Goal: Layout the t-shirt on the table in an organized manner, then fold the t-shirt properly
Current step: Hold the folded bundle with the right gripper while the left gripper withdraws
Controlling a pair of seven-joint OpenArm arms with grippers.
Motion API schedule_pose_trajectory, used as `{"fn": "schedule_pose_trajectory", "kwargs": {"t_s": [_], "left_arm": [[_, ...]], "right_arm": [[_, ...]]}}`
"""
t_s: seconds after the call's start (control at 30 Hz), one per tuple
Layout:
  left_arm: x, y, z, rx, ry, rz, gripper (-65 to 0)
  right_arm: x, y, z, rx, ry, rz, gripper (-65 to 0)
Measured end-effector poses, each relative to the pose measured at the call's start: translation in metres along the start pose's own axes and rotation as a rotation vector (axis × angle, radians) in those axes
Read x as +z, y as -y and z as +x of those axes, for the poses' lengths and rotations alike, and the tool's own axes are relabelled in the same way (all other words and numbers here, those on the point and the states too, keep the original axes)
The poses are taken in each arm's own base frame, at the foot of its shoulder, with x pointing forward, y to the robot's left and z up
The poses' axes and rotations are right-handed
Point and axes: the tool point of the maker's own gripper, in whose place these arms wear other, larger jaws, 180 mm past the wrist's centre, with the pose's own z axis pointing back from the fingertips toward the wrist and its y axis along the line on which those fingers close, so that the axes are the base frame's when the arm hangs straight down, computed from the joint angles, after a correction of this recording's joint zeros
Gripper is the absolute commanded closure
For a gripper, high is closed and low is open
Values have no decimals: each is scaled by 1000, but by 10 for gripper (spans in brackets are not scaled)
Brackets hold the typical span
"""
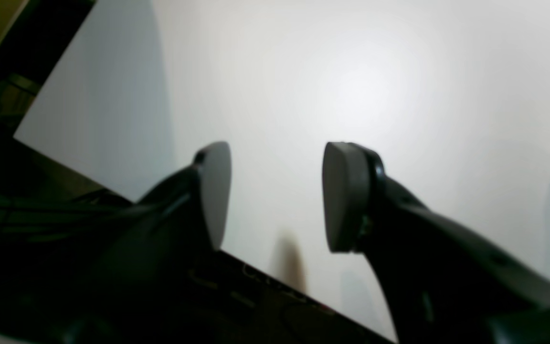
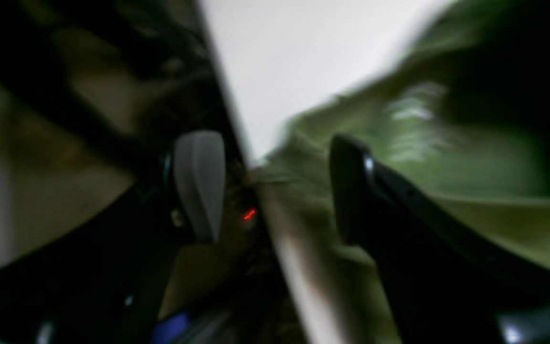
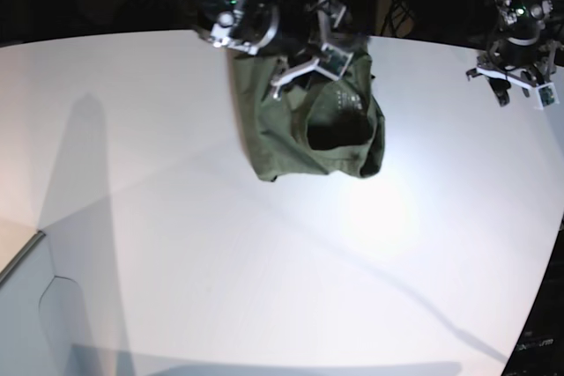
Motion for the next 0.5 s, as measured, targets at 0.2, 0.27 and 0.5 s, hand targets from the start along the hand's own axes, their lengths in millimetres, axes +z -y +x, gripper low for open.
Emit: {"fn": "schedule_pose_trajectory", "kwargs": {"t_s": [0.2,0.27,0.5], "left_arm": [[6,5,25,-7,65,-6,-304],[10,9,37,-10,101,-12,-304],[12,10,39,-10,107,-13,-304]], "right_arm": [[27,50,16,-5,45,-156,-356],[31,74,18,-5,52,-205,-356],[19,115,-12,-50,-28,-237,-399]]}}
